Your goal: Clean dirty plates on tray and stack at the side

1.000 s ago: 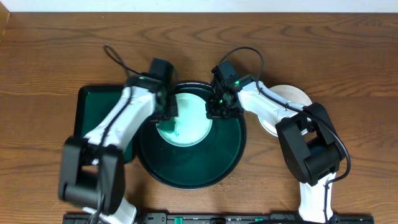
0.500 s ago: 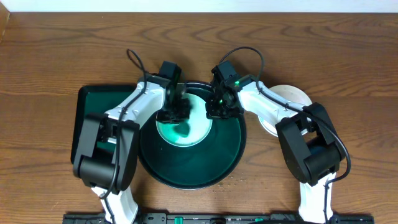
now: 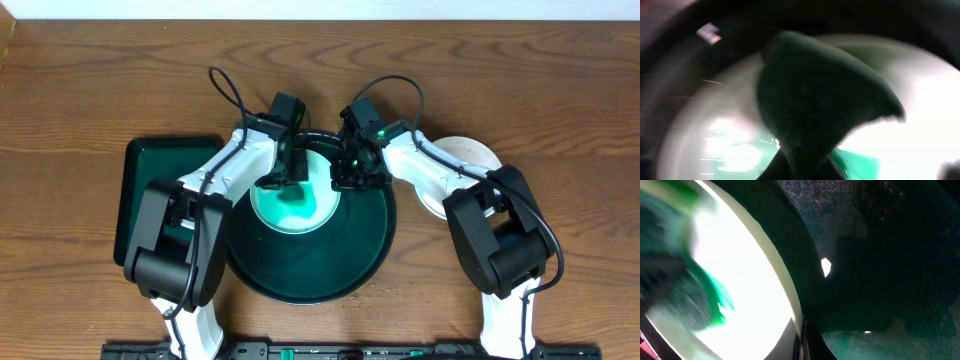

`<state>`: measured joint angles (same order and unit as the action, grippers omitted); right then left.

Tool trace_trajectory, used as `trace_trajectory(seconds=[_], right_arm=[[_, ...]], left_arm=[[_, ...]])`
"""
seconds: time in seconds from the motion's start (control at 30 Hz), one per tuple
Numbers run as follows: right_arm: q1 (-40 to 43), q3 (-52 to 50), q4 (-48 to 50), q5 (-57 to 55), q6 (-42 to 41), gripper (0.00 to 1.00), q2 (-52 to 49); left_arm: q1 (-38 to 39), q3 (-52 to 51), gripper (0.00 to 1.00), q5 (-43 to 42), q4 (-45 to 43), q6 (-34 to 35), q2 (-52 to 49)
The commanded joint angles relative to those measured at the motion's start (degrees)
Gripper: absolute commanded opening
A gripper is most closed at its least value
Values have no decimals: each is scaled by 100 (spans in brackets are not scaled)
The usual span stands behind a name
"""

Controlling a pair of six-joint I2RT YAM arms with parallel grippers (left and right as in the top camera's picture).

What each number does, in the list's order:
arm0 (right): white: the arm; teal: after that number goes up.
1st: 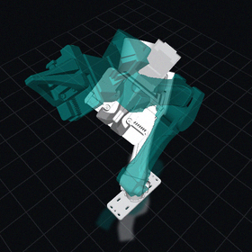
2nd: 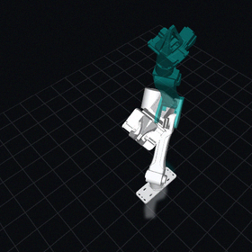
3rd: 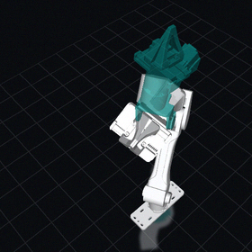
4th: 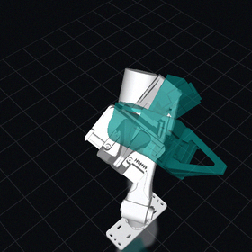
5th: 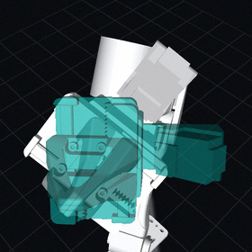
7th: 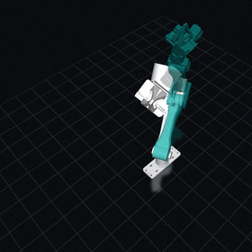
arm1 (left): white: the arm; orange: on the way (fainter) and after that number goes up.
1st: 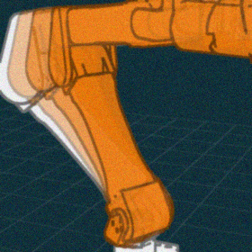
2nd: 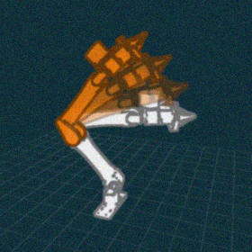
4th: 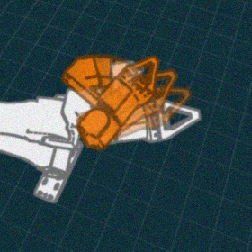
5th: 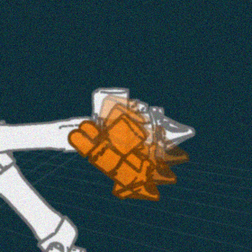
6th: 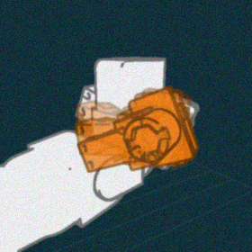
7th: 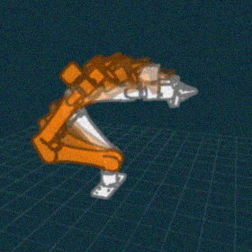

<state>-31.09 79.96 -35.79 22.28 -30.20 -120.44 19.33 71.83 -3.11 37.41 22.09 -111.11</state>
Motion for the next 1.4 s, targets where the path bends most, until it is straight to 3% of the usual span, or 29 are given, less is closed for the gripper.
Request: trace_trajectory(seconds=[0.0,0.23,0.33,0.47,0.57,0.8,0.97,1.1,1.13,1.17,1.27,1.37], right_arm=[[-46,-166,7,-190,-83,1,-184],[-46,-166,7,-192,-83,1,-184],[-46,-166,7,-190,-83,1,-184],[-46,-166,-2,-190,-83,1,-184],[-46,-166,0,-188,-85,1,-184],[-46,-166,-20,-188,-83,1,-184],[-46,-166,-22,-188,-83,1,-184],[-46,-166,-20,-188,-83,1,-184],[-46,-166,-20,-188,-83,1,-184],[-46,-166,-17,-190,-83,1,-184],[-46,-166,-15,-190,-81,1,-184],[-46,-166,-17,-188,-83,1,-184]], left_arm=[[-173,-13,7,2173,2,490,-129],[-50,-35,7,785,785,367,-131],[33,-35,7,-190,1180,-245,-131],[79,-35,7,-1744,1469,-1585,-131],[79,-35,7,-2194,1355,-2118,-131],[79,-35,7,-2031,61,-2186,-131],[72,-35,7,-612,-409,-1818,-131],[72,-35,7,1786,111,-378,-131],[72,-35,7,2549,476,275,-131],[72,-35,7,2813,664,553,-131],[74,-35,7,2903,1086,787,-131],[101,-35,7,2369,1346,776,-131]])
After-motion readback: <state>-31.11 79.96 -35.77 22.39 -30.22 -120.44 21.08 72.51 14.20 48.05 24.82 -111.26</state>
